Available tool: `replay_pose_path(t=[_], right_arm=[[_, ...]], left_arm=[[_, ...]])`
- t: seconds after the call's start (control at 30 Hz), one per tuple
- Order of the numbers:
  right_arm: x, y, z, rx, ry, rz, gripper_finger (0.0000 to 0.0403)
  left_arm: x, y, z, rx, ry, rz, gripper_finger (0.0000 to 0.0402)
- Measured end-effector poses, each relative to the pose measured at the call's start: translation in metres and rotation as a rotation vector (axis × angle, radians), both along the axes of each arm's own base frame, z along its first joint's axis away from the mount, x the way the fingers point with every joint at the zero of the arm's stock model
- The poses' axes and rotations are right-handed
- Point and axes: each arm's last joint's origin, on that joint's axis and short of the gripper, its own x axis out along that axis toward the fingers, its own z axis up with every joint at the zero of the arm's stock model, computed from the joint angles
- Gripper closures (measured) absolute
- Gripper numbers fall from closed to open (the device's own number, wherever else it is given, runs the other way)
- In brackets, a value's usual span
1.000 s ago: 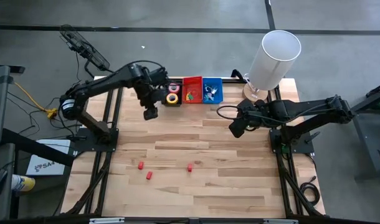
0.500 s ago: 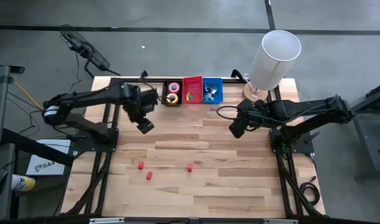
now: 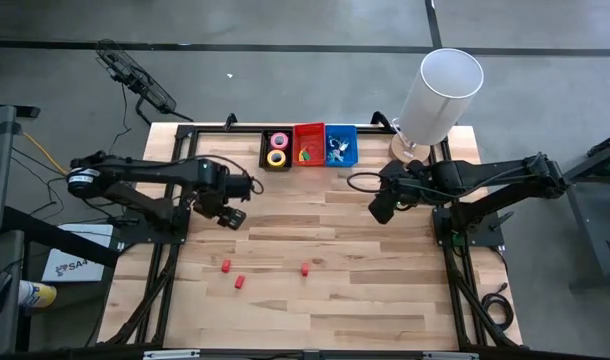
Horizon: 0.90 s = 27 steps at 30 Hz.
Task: Pick and place Stapler, Stapler remover, tape
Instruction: Put the red stapler into the red bin
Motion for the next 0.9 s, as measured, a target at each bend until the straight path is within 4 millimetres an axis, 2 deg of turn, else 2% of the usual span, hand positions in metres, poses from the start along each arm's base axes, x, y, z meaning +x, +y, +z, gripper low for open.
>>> replay_pose_path(t=[0.57, 0.9], right_arm=[[0.0, 0.0, 0.0, -0.002, 0.018, 0.044, 0.0194], [0.0, 0.001, 0.0, -0.002, 0.022, 0.055, 0.0194]], left_arm=[[0.0, -0.056, -0.044, -0.103, -0.015, 0.166, 0.0202], [-0.001, -0.077, -0.058, -0.13, -0.049, 0.237, 0.0202]])
